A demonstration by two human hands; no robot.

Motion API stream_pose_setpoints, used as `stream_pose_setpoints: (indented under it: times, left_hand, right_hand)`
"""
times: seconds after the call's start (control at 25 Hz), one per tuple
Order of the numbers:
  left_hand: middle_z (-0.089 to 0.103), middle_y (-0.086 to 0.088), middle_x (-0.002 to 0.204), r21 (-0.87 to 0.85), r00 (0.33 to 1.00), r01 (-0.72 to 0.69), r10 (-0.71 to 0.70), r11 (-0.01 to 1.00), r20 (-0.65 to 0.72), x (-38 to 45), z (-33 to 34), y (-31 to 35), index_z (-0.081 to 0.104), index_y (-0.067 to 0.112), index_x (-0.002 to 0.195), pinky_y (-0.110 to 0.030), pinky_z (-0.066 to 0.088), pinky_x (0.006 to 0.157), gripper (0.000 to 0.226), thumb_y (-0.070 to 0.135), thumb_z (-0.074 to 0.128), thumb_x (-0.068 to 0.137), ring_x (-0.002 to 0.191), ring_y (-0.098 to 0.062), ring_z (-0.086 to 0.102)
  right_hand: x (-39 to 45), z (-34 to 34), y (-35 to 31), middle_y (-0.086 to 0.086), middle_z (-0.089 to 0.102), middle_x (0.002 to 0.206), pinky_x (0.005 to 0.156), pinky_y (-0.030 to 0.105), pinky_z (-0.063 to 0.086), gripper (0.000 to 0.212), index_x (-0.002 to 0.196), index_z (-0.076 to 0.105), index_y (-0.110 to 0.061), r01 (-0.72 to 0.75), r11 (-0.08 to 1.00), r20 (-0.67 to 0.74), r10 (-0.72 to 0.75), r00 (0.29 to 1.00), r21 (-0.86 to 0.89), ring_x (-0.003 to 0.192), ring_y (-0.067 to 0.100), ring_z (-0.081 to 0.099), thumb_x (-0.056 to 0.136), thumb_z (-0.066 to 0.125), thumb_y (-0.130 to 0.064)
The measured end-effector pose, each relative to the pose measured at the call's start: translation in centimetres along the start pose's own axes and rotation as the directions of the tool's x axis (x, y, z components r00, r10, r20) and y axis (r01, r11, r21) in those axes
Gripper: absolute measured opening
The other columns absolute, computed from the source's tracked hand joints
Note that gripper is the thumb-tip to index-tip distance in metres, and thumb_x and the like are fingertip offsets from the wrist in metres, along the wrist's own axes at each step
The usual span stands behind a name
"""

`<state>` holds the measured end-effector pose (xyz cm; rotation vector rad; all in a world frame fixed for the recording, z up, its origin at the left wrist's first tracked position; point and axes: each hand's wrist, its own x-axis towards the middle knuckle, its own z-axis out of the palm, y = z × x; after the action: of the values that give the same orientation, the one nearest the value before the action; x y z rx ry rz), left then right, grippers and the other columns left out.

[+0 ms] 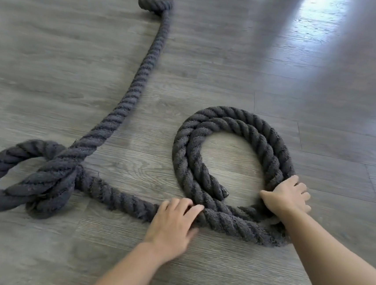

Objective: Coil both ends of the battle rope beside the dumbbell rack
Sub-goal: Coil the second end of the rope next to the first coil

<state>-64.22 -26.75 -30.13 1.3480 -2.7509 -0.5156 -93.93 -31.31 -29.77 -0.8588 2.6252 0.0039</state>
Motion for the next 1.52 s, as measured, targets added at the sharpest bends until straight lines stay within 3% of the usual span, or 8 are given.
stream_pose_setpoints:
  times: [0.12, 0.28, 0.48, 0.72, 0.96, 1.2, 1.36, 1.52]
  left_hand:
    - [0.053, -0.001, 0.112, 0.252, 0.986, -0.164, 0.161, 0.954, 0.032, -1.2, 0.3, -4.9, 0.052, 0.022, 0.123, -0.037, 0.037, 0.085, 0.063, 0.068, 0.057, 0.08, 0.095, -0.023, 0.056]
    - [0.046, -0.011, 0.137, 0.378, 0.99, -0.123, 0.089, 0.918, 0.107, -2.3, -2.8, -9.1, 0.043, 0.012, 0.142, -0.046, 0.029, 0.102, 0.113, 0.088, 0.054, 0.06, 0.121, -0.031, 0.047]
    - [-0.018, -0.012, 0.165, 0.423, 0.892, -0.385, 0.213, 0.82, 0.4, 2.1, -5.1, -8.3, -0.017, 0.018, 0.156, -0.057, -0.016, 0.117, 0.15, 0.094, 0.053, 0.047, 0.15, -0.03, -0.021]
    - [0.043, -0.019, 0.132, 0.448, 0.889, -0.427, 0.273, 0.786, 0.368, 3.6, -3.5, -6.2, 0.014, 0.004, 0.153, -0.054, 0.019, 0.112, 0.139, 0.093, 0.053, 0.053, 0.119, -0.034, 0.036]
    - [0.045, -0.016, 0.129, 0.453, 0.969, -0.041, -0.075, 0.891, 0.235, 4.1, -3.1, -1.8, 0.019, 0.002, 0.147, -0.055, 0.025, 0.1, 0.137, 0.1, 0.039, 0.053, 0.113, -0.033, 0.039]
    - [0.045, -0.013, 0.133, 0.317, 0.854, 0.428, -0.493, 0.846, 0.166, 9.0, -2.6, 3.1, 0.026, 0.007, 0.14, -0.058, 0.03, 0.102, 0.085, 0.065, 0.044, 0.08, 0.121, -0.035, 0.042]
    - [0.044, -0.014, 0.142, 0.265, 0.91, 0.077, -0.177, 0.961, 0.375, 7.0, -6.2, -1.9, 0.021, -0.001, 0.149, -0.044, 0.036, 0.107, 0.134, 0.093, 0.055, 0.059, 0.127, -0.031, 0.044]
    - [0.046, -0.002, 0.148, 0.357, 0.871, -0.231, 0.029, 0.905, 0.49, 4.3, -10.2, -8.0, 0.025, 0.017, 0.153, -0.046, 0.034, 0.108, 0.13, 0.103, 0.032, 0.056, 0.131, -0.025, 0.042]
  right_hand:
    - [0.2, -0.1, 1.2, 0.02, 0.027, 0.15, 0.108, 0.053, 0.033, 0.107, 0.156, 0.007, -0.009, 0.179, 0.982, 0.022, -0.178, 0.984, -0.067, 0.137, 0.04, 0.028, 0.078, 0.073, -0.04]
    - [1.2, -1.0, 1.6, 0.019, 0.019, 0.155, 0.11, 0.05, 0.032, 0.108, 0.158, -0.002, -0.009, 0.422, 0.88, 0.116, -0.406, 0.906, -0.215, 0.14, 0.039, 0.024, 0.083, 0.069, -0.038]
    - [2.7, -1.8, -0.9, 0.015, 0.01, 0.16, 0.116, 0.045, 0.024, 0.108, 0.158, -0.008, -0.01, 0.614, 0.706, 0.24, -0.566, 0.788, -0.351, 0.146, 0.036, 0.017, 0.085, 0.067, -0.032]
    - [2.0, -1.8, -4.4, 0.019, -0.006, 0.164, 0.12, 0.059, 0.011, 0.096, 0.157, -0.015, -0.008, 0.562, 0.705, 0.244, -0.508, 0.826, -0.433, 0.151, 0.039, -0.003, 0.09, 0.054, -0.019]
    - [-6.6, 0.9, -11.3, 0.018, -0.01, 0.165, 0.114, 0.07, -0.004, 0.073, 0.158, 0.016, -0.02, 0.478, 0.862, 0.266, -0.427, 0.864, -0.169, 0.149, 0.048, -0.01, 0.095, 0.049, -0.039]
    - [-10.4, 2.9, -12.8, 0.012, -0.029, 0.162, 0.112, 0.073, 0.002, 0.1, 0.16, -0.002, -0.025, 0.114, 0.988, 0.206, -0.134, 0.969, 0.109, 0.145, 0.054, -0.015, 0.088, 0.05, -0.069]
    - [-9.2, 4.2, -12.8, 0.01, -0.034, 0.16, 0.111, 0.073, 0.005, 0.133, 0.158, -0.013, -0.02, 0.084, 0.99, 0.207, -0.107, 0.973, 0.116, 0.144, 0.056, -0.013, 0.067, 0.054, -0.09]
    - [-9.1, 5.2, -13.1, 0.014, -0.025, 0.163, 0.112, 0.069, 0.016, 0.135, 0.159, -0.007, -0.017, 0.124, 0.99, 0.106, -0.131, 0.986, 0.063, 0.143, 0.059, -0.001, 0.063, 0.057, -0.088]
